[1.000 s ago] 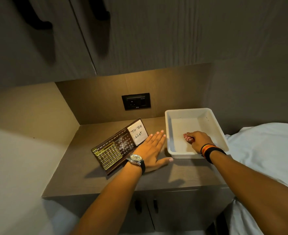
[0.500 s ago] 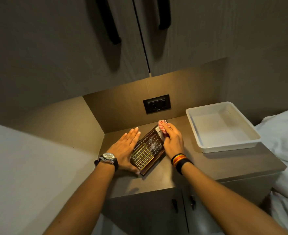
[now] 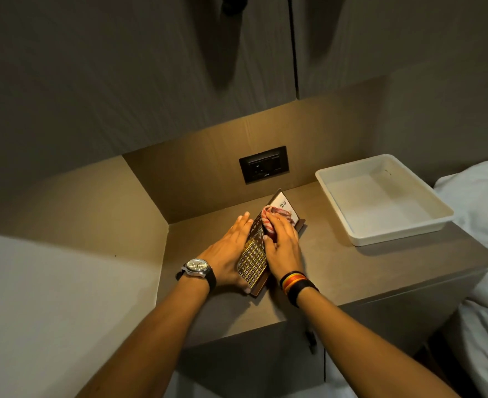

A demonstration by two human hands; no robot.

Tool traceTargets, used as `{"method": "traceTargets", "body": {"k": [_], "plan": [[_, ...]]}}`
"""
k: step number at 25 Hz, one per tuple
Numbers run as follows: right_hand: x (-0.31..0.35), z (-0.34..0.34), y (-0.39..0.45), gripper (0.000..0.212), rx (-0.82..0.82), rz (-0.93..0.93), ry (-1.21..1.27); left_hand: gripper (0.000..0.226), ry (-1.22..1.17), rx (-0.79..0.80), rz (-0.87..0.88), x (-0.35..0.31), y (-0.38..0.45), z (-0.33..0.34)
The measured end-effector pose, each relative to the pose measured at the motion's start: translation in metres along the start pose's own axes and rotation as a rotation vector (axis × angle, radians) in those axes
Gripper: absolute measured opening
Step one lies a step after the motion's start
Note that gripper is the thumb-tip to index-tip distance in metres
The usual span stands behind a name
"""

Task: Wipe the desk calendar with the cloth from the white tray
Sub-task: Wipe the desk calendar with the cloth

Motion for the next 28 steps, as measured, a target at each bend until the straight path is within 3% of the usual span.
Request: {"method": "traceTargets", "body": {"k": [5,10,14,19,24,28], "plan": [[0.005,0.010,-0.039,0.052,0.130,-0.248,-0.158,0.164,-0.042,-0.028,0.021,-0.001,-0.002,-0.002],[0.007,-0.001,-0.008,0.049,-0.045,-0.082,-0.029,0.162,-0.067,-0.031,-0.001,-0.004,0.000,-0.004],[0.006,0.012,-0.043,0.053,0.127,-0.291,-0.121,0.160,-0.070,-0.031,-0.010,-0.002,-0.001,-0.003],[-0.004,-0.004,-0.009,0.050,0.039,-0.041,-0.075,0.159,-0.070,-0.016,-0.039,-0.005,0.000,-0.003],[0.002,0.017,-0.051,0.052,0.139,-0.134,-0.070,0.158,-0.067,-0.019,-0.045,-0.006,-0.002,-0.005],[-0.004,-0.002,-0.018,0.050,0.073,0.013,-0.091,0.158,-0.063,-0.005,-0.055,-0.008,-0.001,-0.005]]}}
Point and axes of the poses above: each hand's wrist, its own y-axis towards the middle knuckle, its own z-axis out of the palm, x = y × z, the point moved 9 cm from there along y, towards the middle knuckle, and after that the axes turned 9 degrees about x, right-handed, at the moved point
